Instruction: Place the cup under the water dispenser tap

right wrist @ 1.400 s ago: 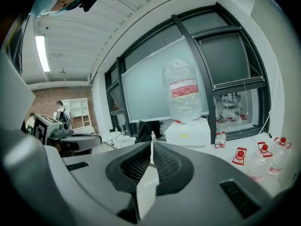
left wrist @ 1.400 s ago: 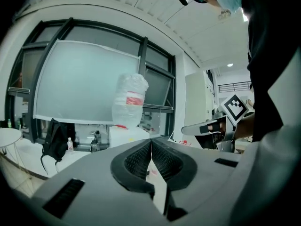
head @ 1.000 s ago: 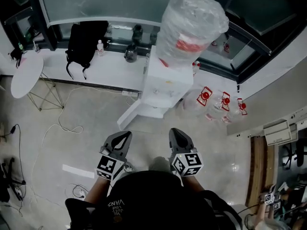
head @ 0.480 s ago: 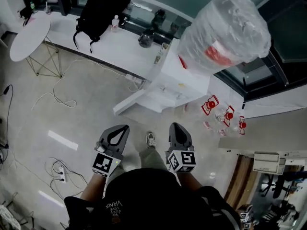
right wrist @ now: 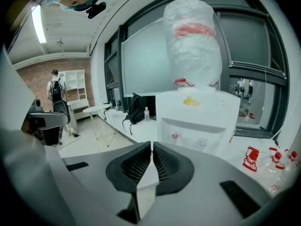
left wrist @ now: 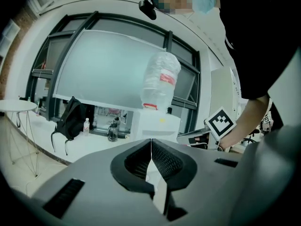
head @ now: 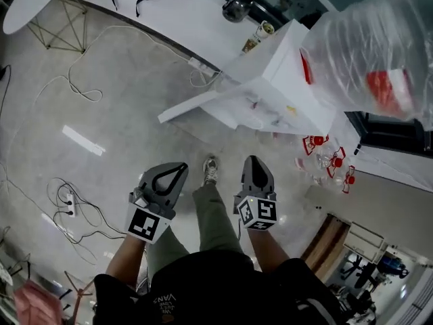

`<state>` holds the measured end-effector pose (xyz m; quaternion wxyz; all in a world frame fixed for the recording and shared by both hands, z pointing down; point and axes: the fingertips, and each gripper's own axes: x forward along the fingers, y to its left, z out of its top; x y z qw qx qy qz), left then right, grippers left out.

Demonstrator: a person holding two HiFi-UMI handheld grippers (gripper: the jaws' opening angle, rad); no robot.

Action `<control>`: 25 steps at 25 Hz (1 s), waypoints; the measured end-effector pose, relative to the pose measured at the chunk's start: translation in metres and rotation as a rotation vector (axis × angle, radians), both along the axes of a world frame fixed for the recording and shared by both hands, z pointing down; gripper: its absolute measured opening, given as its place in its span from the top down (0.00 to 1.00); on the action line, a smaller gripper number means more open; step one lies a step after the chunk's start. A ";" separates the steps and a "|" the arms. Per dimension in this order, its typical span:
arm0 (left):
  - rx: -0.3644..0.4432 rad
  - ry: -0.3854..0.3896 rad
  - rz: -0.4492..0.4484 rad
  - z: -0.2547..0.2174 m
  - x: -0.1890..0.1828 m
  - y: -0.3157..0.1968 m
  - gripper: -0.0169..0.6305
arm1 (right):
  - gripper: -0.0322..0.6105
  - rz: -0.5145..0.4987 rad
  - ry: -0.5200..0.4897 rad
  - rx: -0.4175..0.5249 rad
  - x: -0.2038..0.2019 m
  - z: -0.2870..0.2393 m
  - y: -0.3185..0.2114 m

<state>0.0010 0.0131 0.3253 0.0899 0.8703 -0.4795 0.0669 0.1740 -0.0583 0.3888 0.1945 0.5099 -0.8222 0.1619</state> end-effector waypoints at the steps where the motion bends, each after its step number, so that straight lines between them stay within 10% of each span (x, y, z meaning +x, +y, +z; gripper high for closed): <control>1: -0.015 -0.002 -0.001 0.015 -0.001 -0.003 0.94 | 0.88 -0.002 0.008 -0.010 -0.001 0.018 -0.005; 25: -0.157 0.109 -0.009 0.326 0.013 -0.057 0.94 | 0.88 -0.066 0.337 -0.143 0.018 0.429 -0.094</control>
